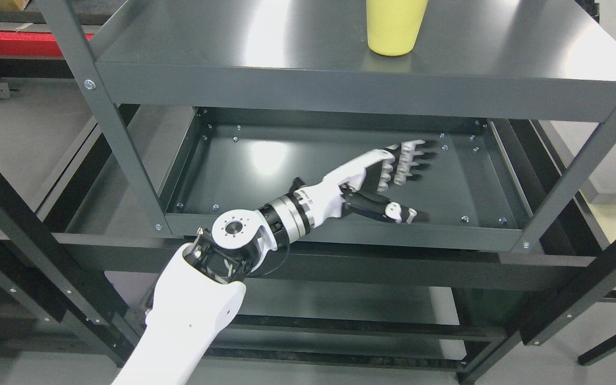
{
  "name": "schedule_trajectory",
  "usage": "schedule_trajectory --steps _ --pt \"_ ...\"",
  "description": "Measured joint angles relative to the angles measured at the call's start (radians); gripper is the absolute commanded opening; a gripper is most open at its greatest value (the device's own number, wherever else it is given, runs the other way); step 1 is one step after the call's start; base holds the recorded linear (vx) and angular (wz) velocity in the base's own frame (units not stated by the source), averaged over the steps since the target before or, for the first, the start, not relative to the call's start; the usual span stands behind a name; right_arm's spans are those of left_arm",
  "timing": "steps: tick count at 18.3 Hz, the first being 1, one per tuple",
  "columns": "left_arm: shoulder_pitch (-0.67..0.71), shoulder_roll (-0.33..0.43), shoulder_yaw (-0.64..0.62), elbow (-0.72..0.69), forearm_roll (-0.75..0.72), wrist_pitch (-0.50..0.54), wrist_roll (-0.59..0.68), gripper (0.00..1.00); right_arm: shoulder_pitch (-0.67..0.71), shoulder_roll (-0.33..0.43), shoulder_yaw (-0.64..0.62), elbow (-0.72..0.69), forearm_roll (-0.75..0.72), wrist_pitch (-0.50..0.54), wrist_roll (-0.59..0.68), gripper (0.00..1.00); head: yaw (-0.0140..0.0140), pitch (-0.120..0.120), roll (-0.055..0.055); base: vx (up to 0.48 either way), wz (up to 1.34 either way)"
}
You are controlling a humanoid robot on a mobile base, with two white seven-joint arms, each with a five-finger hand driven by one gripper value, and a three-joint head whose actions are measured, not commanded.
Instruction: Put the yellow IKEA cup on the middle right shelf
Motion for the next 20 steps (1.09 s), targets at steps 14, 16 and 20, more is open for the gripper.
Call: schedule_trajectory --steps 14,16,20 --pt "0.305 -0.011 0.116 -0.017 -0.151 -0.318 0.271 0.99 0.000 0.000 0.000 0.000 0.000 -0.006 0.000 0.99 0.0000 0.000 0.000 0.000 0.00" --pt "0.328 -0.012 0.126 -0.043 -0.155 -0.300 0.311 0.99 0.000 0.000 0.000 0.000 0.000 -0.002 0.000 0.99 0.0000 0.000 0.000 0.000 0.00" --pt "0.355 -0.013 0.141 -0.089 -0.159 -0.273 0.368 0.99 0.000 0.000 0.000 0.000 0.000 0.000 0.000 0.99 0.0000 0.000 0.000 0.000 0.00"
